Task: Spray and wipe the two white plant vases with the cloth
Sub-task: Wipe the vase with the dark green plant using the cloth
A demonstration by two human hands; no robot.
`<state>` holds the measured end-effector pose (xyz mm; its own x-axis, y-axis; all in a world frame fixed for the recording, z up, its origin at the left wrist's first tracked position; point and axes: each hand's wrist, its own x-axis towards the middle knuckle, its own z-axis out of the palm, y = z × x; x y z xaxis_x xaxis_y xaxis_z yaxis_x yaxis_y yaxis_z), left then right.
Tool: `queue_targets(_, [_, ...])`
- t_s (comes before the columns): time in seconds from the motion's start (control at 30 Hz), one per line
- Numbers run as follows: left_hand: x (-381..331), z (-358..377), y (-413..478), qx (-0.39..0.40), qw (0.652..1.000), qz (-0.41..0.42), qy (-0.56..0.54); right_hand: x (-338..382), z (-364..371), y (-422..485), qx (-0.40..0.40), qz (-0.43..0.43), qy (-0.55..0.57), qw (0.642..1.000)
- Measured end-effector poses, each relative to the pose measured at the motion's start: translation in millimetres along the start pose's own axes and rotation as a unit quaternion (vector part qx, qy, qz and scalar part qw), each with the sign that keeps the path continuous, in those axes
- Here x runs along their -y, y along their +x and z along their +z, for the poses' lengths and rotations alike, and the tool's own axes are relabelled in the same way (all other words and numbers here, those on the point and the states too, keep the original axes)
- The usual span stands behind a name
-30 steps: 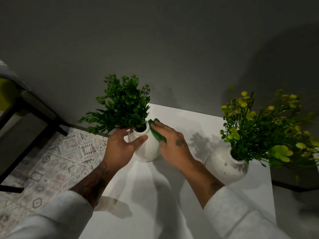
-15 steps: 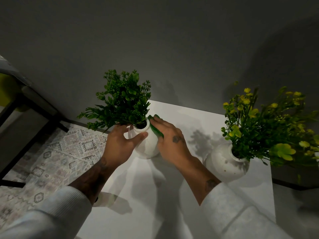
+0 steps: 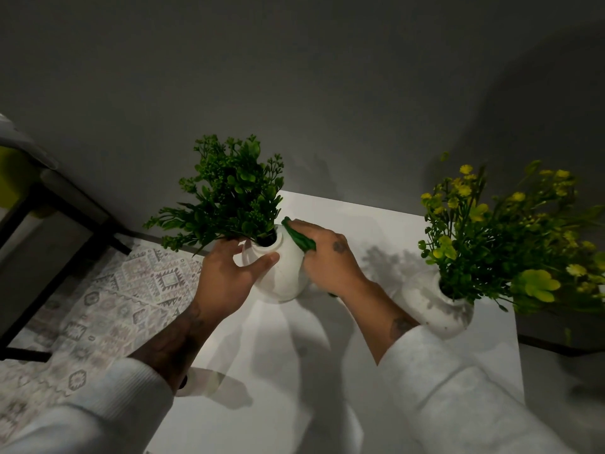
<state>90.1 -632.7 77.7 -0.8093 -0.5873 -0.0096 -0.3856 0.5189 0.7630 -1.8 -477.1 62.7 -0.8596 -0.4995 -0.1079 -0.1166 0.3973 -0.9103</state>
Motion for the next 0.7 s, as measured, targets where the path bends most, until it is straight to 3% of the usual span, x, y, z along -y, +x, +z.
queue_targets(0.13, [2.7, 0.9, -0.2, 0.0, 1.0, 0.008, -0.004, -25.3, 2.0, -13.8, -0.007, 0.111, 0.077, 0.991])
queue_targets(0.43, [4.1, 0.9, 1.5, -0.001, 1.0, 0.005, 0.015, -53.0, 22.2, -16.3, 0.033, 0.238, 0.169, 0.956])
queue_targets(0.57, [4.7, 1.2, 0.5, -0.003, 1.0, 0.005, 0.017, -57.0, 24.5, -17.1, 0.014, 0.256, 0.223, 0.941])
queue_targets(0.7, [5.1, 1.7, 0.4, -0.006, 1.0, 0.003, 0.004, -44.6, 17.7, -15.0, -0.021, 0.217, 0.164, 0.962])
